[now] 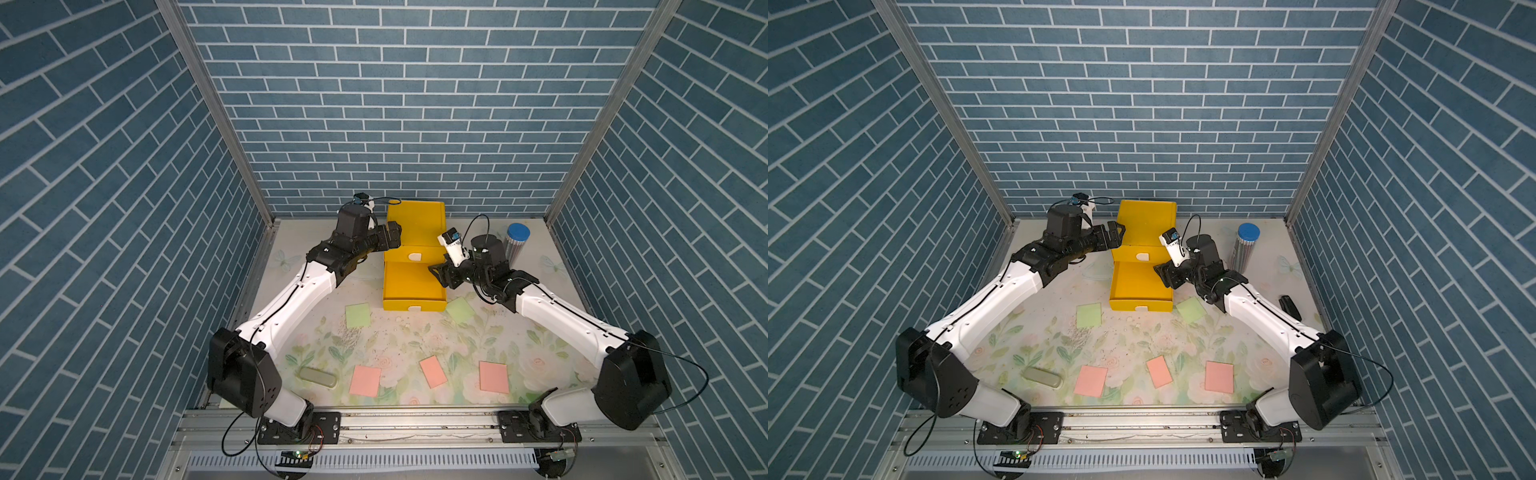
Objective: Please put the sticky notes in the drawer by color
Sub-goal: Adjust the storage box at the center of the board, then pick up the sticky notes from the center of the board.
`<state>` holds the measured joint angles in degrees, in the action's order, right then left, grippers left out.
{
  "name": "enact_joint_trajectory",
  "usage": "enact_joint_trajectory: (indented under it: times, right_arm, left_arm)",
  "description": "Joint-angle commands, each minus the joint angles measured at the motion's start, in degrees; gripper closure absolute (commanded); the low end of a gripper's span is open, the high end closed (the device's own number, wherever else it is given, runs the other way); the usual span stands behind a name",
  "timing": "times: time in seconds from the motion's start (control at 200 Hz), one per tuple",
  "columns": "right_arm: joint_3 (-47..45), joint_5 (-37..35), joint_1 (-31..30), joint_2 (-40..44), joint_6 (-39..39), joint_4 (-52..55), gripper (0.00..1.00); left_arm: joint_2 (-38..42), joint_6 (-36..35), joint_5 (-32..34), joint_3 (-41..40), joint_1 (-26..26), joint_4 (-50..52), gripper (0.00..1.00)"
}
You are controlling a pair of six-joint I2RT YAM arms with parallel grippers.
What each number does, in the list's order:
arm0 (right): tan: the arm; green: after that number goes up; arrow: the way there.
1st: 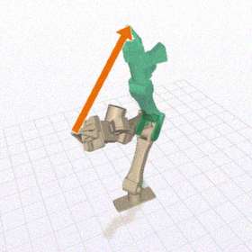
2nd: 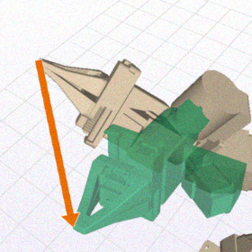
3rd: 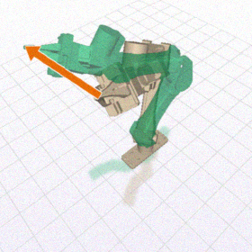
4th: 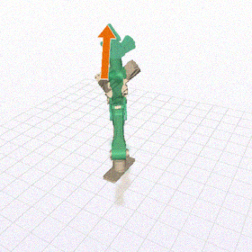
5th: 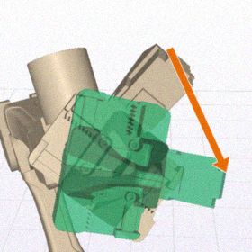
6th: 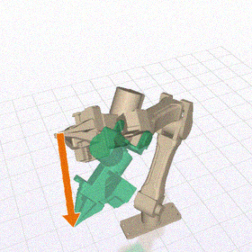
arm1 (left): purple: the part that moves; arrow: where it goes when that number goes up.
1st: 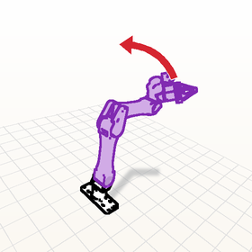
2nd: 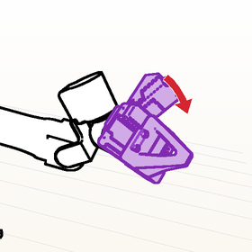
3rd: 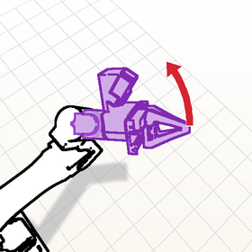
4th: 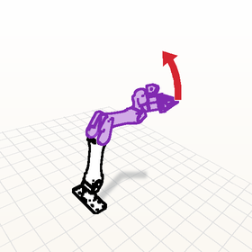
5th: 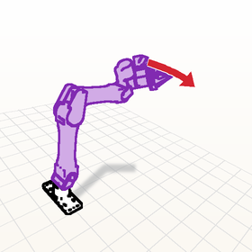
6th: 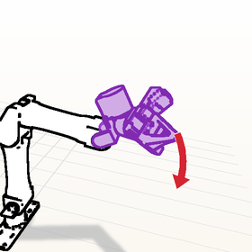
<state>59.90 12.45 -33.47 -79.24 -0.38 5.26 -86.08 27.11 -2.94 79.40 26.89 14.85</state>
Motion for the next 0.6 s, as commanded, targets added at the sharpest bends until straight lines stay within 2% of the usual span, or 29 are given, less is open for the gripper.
enact_joint_trajectory:
  times: [0.0, 0.09, 0.175, 0.3, 0.46, 0.595]
  right_arm:
    - [1.28, -3.37, 0.16, 6.97, -5.48, 6.26, 0.27]
    - [5.07, -10.59, 0.32, 7.2, -7.92, 18.88, 0.26]
    - [6.18, -14.28, 0.99, 5.26, -9.42, 27.07, 0.25]
    - [5.37, -12.43, 5.35, 1.19, -10.66, 33.34, 0.24]
    - [7.29, -11.4, 6.84, -5.01, -9.28, 38.23, 0.04]
    - [7.11, -10.13, 7.57, -10.31, -8.18, 38.37, 0.01]
  left_arm:
    - [2.12, -1.44, 2.0, -1.23, -0.18, 2.38, 0.0]
    - [4.34, -0.81, 1.19, -3.67, -0.28, 2.35, 0.0]
    - [5.72, -0.13, -0.95, -6.81, -0.28, 1.27, 0.0]
    - [6.68, -0.11, -1.05, -9.61, -0.31, 1.72, 0.0]
    - [9.17, -0.28, 0.4, -12.01, -0.31, 1.74, 0.0]
    - [10.17, -0.64, 0.8, -12.98, -0.4, 1.89, 0.0]
